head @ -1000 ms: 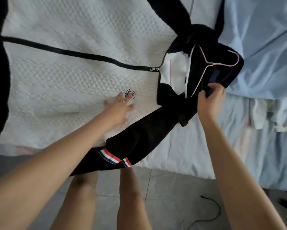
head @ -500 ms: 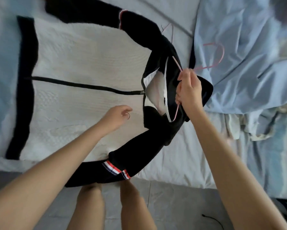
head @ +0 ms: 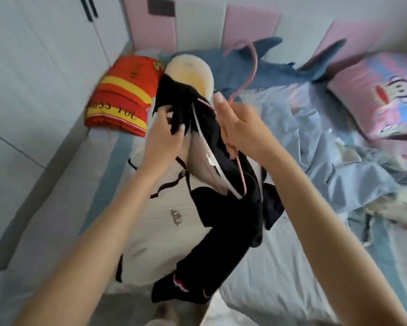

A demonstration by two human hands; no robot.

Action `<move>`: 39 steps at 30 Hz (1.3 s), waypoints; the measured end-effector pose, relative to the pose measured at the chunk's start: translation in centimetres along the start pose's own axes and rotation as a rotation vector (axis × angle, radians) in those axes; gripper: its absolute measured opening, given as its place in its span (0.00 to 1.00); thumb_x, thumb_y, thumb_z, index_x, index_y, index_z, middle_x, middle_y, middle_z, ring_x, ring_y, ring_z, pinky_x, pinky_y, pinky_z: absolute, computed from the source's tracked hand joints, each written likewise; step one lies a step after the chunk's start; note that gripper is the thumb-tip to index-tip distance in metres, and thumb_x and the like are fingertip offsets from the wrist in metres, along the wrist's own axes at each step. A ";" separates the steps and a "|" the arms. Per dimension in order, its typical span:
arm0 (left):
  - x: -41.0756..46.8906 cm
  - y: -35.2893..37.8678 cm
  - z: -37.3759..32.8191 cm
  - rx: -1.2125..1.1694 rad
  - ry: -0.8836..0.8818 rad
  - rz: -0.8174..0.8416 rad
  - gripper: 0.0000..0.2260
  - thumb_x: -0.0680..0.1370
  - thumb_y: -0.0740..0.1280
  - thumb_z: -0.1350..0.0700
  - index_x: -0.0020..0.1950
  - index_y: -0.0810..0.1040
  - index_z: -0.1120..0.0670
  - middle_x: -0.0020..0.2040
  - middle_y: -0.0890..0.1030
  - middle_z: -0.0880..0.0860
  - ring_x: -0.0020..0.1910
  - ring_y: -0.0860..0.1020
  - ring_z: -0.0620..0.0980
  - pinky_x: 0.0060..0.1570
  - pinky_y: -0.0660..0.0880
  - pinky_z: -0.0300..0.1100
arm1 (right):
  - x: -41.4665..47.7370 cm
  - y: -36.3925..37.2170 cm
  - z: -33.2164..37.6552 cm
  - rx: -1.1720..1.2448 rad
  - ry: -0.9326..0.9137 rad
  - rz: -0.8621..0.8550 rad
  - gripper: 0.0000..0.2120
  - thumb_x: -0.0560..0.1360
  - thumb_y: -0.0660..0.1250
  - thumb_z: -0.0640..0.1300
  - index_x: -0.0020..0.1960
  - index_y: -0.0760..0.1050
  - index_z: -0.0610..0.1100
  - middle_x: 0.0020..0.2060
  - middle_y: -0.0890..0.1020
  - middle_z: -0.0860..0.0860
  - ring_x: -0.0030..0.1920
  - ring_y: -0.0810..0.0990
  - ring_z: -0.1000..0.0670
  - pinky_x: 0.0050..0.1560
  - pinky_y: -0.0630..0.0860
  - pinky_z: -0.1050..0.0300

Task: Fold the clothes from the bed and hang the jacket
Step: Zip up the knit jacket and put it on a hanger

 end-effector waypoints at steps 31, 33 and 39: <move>-7.1 -7.5 -9.7 0.064 0.250 -0.215 0.09 0.76 0.68 0.60 0.55 0.79 0.55 0.51 0.79 0.53 0.48 0.76 0.46 0.47 0.65 0.25 | -10.5 -6.7 7.3 -0.134 -0.111 -0.675 0.26 0.73 0.69 0.43 0.25 0.56 0.44 0.19 0.58 0.51 0.23 0.55 0.53 0.29 0.56 0.57; -7.0 -8.0 -10.5 0.128 0.304 -0.251 0.09 0.77 0.67 0.59 0.56 0.81 0.56 0.50 0.81 0.54 0.49 0.78 0.50 0.47 0.67 0.30 | -10.5 -6.9 7.5 -0.137 -0.125 -0.678 0.26 0.73 0.69 0.43 0.25 0.56 0.44 0.18 0.59 0.52 0.23 0.55 0.52 0.29 0.57 0.56; -5.2 -8.7 -9.0 -0.359 -0.092 -0.094 0.19 0.80 0.62 0.55 0.29 0.70 0.54 0.26 0.69 0.49 0.26 0.68 0.45 0.29 0.65 0.33 | -10.8 -7.3 7.3 -0.164 -0.113 -0.665 0.27 0.74 0.69 0.44 0.25 0.55 0.46 0.18 0.58 0.52 0.24 0.55 0.52 0.30 0.57 0.56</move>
Point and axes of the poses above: each hand's wrist, its own x-axis towards the middle knuckle, its own y-axis out of the palm, z = x × y, the point moved 5 cm from there along x, towards the middle knuckle
